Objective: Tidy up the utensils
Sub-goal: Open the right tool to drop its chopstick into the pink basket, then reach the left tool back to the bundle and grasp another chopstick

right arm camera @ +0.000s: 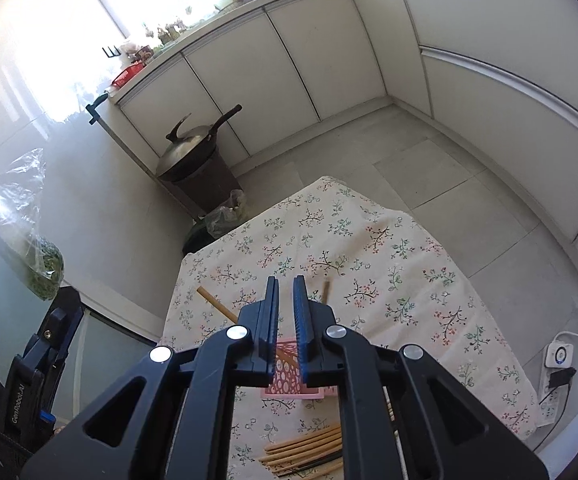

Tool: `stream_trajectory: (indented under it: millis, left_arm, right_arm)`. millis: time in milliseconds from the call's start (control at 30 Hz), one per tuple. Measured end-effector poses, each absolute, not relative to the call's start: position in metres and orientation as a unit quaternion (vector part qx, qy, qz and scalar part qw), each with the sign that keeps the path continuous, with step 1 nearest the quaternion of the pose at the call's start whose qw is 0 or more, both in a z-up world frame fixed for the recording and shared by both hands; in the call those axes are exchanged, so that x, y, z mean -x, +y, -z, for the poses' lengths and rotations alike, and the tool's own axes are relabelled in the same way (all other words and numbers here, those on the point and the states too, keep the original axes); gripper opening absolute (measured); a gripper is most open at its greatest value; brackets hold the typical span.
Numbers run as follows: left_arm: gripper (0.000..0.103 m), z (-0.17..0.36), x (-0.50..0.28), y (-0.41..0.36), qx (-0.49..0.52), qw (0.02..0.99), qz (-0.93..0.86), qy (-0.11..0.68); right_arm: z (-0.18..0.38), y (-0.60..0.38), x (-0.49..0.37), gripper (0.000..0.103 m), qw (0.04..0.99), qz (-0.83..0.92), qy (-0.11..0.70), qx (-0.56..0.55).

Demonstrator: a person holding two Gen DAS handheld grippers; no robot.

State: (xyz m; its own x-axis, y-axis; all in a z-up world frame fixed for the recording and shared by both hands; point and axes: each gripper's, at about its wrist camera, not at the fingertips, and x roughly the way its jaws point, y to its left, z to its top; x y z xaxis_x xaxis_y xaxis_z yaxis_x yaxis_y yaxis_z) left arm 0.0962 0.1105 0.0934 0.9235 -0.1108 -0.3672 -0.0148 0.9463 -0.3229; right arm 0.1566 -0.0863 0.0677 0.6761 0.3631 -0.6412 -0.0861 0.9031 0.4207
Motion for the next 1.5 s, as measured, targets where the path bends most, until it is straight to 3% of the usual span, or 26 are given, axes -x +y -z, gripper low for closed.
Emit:
stream_trajectory:
  millis: [167,300,467,600,767,867,933,1033,1300,1500]
  left_arm:
    - [0.047,-0.093,-0.094,0.094,0.13,0.97,0.016,0.202]
    - [0.058,-0.09,-0.09,0.087,0.115,0.972,0.008,0.206]
    - [0.063,-0.089,-0.085,0.08,0.1,0.972,0.007,0.214]
    - [0.071,-0.09,-0.08,0.076,0.094,0.972,0.005,0.216]
    - [0.081,-0.091,-0.076,0.069,0.085,0.972,0.002,0.22]
    - [0.087,-0.089,-0.074,0.065,0.076,0.972,0.001,0.224]
    - [0.095,-0.086,-0.074,0.062,0.067,0.97,0.004,0.233]
    - [0.096,-0.078,-0.077,0.055,0.054,0.964,0.027,0.259]
    - [0.096,-0.03,-0.095,0.014,0.006,0.918,0.138,0.372]
    - [0.096,0.037,-0.098,-0.052,-0.065,0.836,0.251,0.484]
  right_arm:
    - [-0.081,-0.084,-0.137,0.011,0.919,-0.113,0.35,-0.14]
    - [-0.086,-0.089,-0.124,0.029,0.928,-0.103,0.334,-0.127]
    - [-0.086,-0.095,-0.111,0.033,0.933,-0.095,0.327,-0.116]
    - [-0.083,-0.098,-0.098,0.049,0.937,-0.086,0.321,-0.111]
    - [-0.079,-0.105,-0.087,0.056,0.938,-0.074,0.319,-0.11]
    - [-0.075,-0.115,-0.08,0.067,0.938,-0.062,0.319,-0.12]
    - [-0.07,-0.127,-0.074,0.081,0.939,-0.047,0.315,-0.13]
    - [-0.056,-0.157,-0.057,0.095,0.937,-0.019,0.31,-0.158]
    - [0.004,-0.248,-0.008,0.096,0.913,0.058,0.343,-0.212]
    - [0.031,-0.304,0.014,0.096,0.883,0.091,0.358,-0.292]
